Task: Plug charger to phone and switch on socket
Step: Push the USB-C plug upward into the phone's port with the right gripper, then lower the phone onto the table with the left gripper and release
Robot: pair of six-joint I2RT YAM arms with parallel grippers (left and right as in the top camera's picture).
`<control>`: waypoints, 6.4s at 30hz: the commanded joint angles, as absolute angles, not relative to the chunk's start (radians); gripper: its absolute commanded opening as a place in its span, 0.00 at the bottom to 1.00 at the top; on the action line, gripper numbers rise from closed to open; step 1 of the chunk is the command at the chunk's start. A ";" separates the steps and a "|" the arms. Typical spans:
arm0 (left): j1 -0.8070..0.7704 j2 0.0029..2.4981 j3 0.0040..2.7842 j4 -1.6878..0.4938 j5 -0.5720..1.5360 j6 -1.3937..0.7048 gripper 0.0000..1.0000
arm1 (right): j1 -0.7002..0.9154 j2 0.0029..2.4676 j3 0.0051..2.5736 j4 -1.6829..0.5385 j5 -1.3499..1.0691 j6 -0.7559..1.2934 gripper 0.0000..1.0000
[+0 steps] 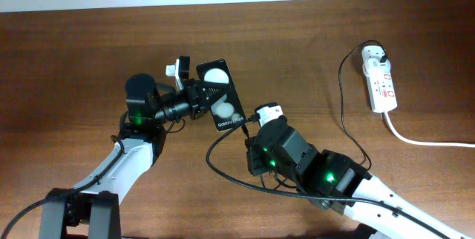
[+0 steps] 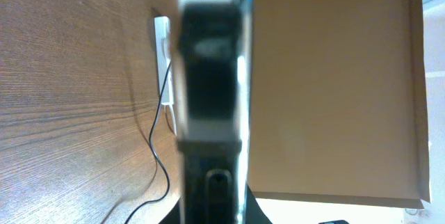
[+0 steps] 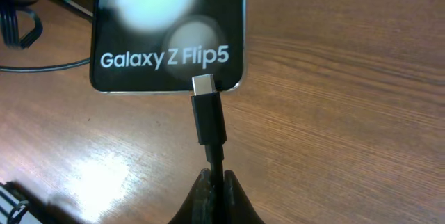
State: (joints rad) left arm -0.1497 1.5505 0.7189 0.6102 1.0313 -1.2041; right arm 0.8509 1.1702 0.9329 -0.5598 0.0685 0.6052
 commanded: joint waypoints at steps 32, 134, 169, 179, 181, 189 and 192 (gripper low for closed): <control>-0.151 1.545 0.736 0.620 1.066 -1.157 0.00 | 0.857 1.170 0.937 -0.543 0.061 0.607 0.04; -0.326 2.062 1.514 -0.405 0.762 -0.364 0.00 | 0.855 0.660 0.937 -1.022 0.155 0.633 0.99; -0.320 2.263 1.514 -0.539 0.463 -0.365 0.99 | 0.855 0.660 0.937 -1.022 0.155 0.633 0.99; -0.320 2.011 1.514 -0.730 0.210 -0.335 0.99 | 0.855 0.660 0.937 -1.022 0.155 0.633 0.99; -0.320 1.947 1.514 -0.774 0.128 -0.335 0.99 | 0.855 0.660 0.937 -1.022 0.155 0.633 0.99; -0.320 1.658 1.514 -0.894 -0.009 -0.335 0.99 | 0.855 0.660 0.937 -1.022 0.155 0.633 0.99; -0.320 1.559 1.514 -0.968 -0.024 -0.336 0.99 | 0.855 0.660 0.937 -1.022 0.155 0.633 0.99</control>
